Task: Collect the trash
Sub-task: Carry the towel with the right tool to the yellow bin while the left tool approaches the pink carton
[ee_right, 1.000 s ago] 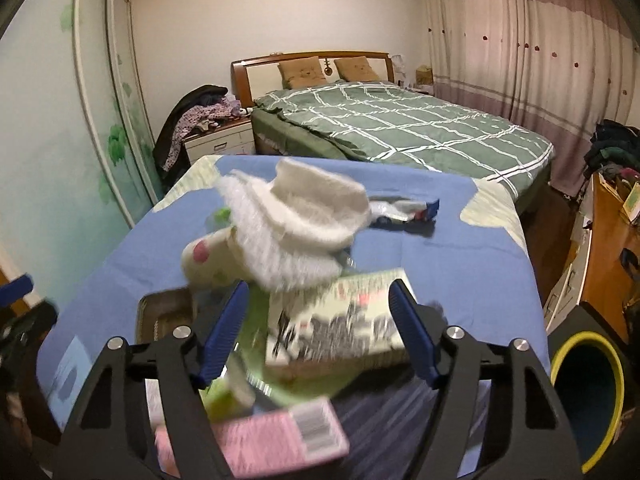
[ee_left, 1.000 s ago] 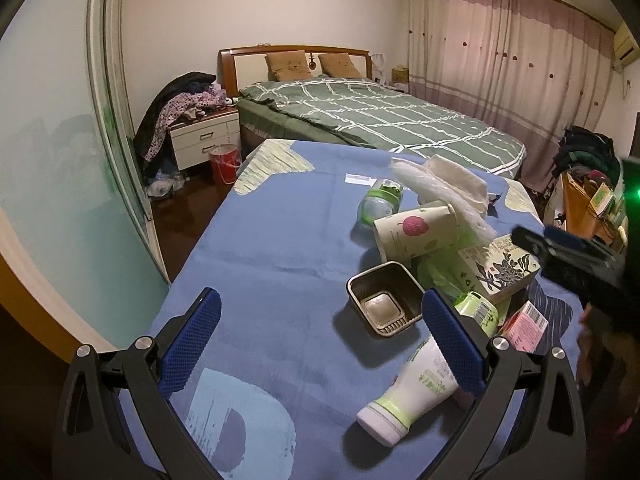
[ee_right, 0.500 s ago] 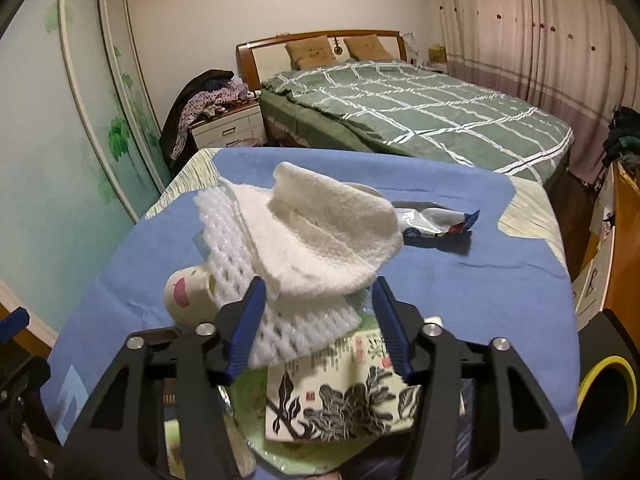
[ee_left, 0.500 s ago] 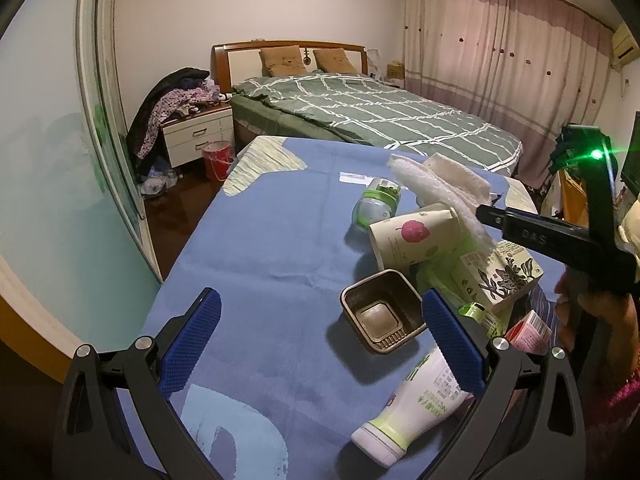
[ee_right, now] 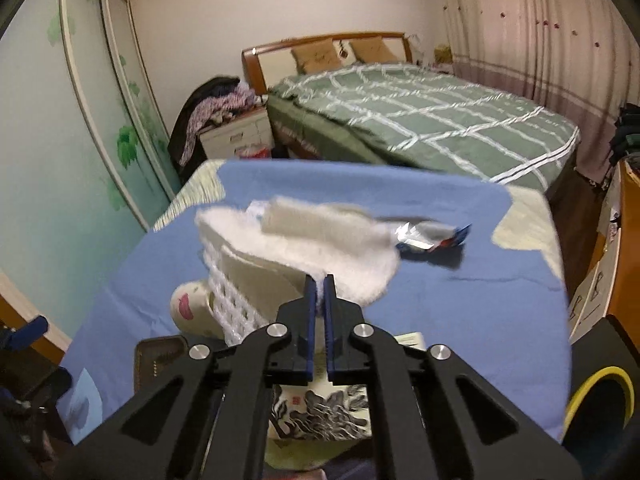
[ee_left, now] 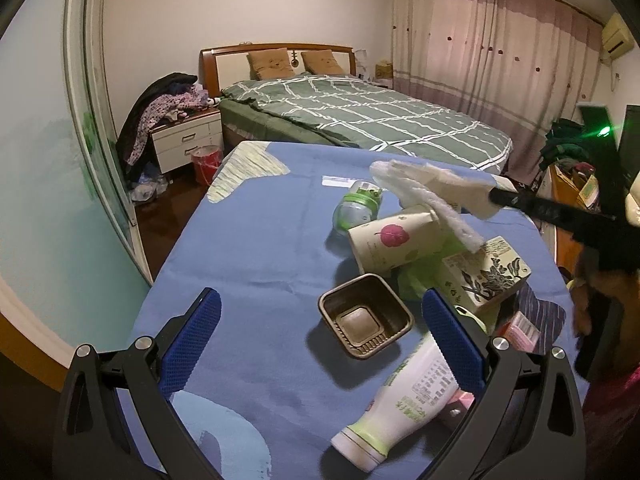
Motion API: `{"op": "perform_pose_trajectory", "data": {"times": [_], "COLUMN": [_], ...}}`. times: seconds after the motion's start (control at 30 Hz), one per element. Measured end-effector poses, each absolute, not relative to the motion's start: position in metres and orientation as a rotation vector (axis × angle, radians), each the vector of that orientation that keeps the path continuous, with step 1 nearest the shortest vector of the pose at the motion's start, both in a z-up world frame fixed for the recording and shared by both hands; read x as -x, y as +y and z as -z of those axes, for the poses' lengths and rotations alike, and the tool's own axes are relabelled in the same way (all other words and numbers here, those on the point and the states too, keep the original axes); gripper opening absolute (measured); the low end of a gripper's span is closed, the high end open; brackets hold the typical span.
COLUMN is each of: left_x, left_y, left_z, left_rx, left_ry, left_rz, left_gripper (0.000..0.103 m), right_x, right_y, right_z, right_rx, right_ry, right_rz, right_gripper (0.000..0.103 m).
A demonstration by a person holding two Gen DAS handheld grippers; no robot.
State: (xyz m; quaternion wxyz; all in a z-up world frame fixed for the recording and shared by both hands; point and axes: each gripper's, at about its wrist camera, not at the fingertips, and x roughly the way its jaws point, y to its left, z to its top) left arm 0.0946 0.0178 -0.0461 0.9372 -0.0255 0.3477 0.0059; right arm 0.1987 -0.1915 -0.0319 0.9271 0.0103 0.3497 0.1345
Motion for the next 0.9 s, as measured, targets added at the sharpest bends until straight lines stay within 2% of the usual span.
{"op": "perform_pose_trajectory", "data": {"times": [0.3,0.47,0.9], "left_x": [-0.087,-0.079,-0.069], "left_y": [-0.001,-0.019,-0.097], "left_z": [0.04,0.038,0.07], "left_rx": [0.035,0.016,-0.115], "left_ry": [0.694,0.689,0.746], "left_rz": [0.035,0.092,0.288], "left_gripper": [0.099,0.099,0.099], "right_x": [-0.158,-0.132,-0.072], "right_y": [-0.237,-0.268,-0.407], "right_z": [-0.02,-0.03,0.019], "right_rx": [-0.07,-0.097,-0.231], "right_ry": [0.588,0.55,0.565], "right_rz": [-0.225,-0.165,0.206], "right_gripper": [0.004,0.004,0.004]}}
